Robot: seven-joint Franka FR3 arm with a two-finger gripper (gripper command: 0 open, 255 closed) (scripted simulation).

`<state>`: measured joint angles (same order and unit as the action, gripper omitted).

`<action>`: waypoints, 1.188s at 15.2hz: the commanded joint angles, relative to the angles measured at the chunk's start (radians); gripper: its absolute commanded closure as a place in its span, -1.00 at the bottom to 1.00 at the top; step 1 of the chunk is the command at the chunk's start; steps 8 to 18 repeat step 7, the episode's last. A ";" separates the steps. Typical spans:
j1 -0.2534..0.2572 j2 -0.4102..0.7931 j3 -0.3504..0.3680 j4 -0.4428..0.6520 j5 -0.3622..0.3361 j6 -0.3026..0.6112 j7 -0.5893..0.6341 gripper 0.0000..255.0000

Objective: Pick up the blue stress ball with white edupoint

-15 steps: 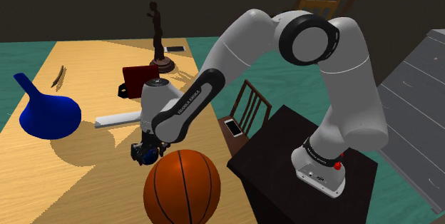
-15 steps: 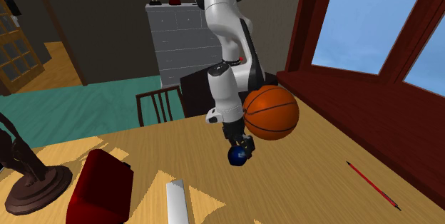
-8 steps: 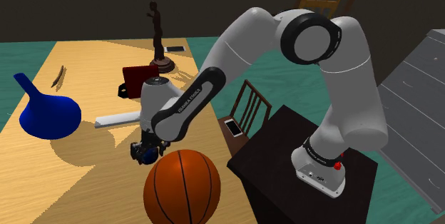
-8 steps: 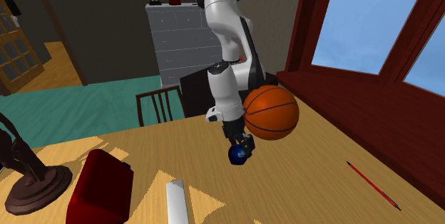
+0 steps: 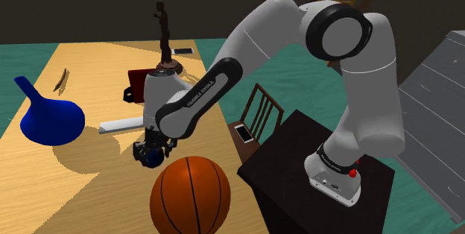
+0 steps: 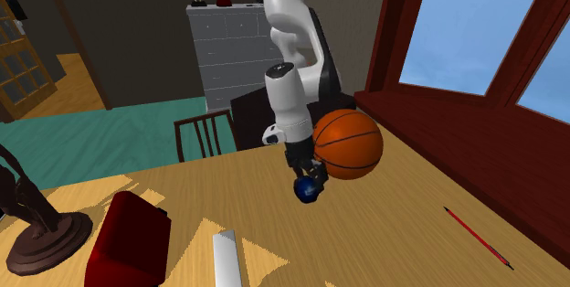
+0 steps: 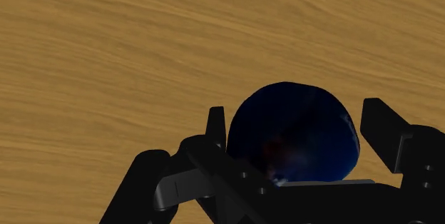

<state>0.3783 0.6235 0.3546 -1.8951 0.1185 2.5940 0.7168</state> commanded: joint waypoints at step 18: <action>-0.013 -0.066 0.013 -0.011 0.012 -0.053 0.005 1.00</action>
